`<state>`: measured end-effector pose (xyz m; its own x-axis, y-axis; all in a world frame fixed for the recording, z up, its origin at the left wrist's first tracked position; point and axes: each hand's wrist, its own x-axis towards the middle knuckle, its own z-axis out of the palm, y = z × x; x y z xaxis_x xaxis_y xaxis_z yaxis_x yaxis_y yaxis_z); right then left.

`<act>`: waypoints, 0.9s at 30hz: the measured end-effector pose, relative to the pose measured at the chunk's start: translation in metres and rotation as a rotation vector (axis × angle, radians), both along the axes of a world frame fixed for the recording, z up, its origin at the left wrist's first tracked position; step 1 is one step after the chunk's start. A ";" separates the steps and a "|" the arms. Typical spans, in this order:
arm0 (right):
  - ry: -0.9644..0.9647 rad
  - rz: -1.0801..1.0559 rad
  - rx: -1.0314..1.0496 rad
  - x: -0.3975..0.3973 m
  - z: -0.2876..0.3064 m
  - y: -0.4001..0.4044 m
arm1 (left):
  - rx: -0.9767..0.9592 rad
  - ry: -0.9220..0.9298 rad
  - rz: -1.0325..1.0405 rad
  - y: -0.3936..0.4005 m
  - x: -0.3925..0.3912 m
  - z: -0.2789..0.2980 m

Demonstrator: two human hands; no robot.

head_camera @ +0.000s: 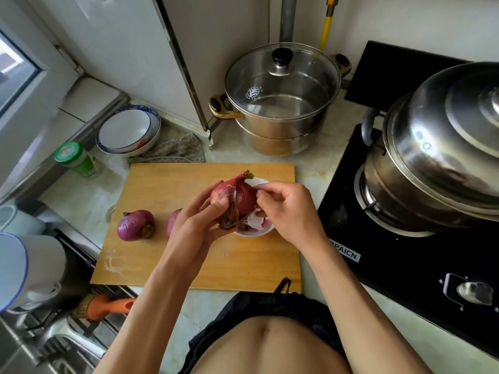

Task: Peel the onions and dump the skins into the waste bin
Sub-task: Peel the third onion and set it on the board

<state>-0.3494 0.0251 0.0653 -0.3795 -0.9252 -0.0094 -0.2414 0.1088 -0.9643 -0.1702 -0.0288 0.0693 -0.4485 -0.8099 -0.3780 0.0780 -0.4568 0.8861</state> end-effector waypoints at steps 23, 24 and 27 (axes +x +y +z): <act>0.194 -0.100 0.057 -0.005 -0.006 0.002 | 0.055 0.099 0.184 0.004 -0.006 0.011; 0.223 -0.085 0.068 -0.005 -0.008 0.002 | 0.086 0.106 0.198 0.004 -0.006 0.011; 0.225 -0.066 0.087 -0.006 -0.011 0.003 | 0.176 0.126 0.217 0.004 -0.008 0.008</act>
<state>-0.3550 0.0277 0.0544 -0.4404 -0.8978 0.0039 -0.4384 0.2113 -0.8736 -0.1779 -0.0244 0.0772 -0.3245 -0.8190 -0.4731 0.2948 -0.5629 0.7722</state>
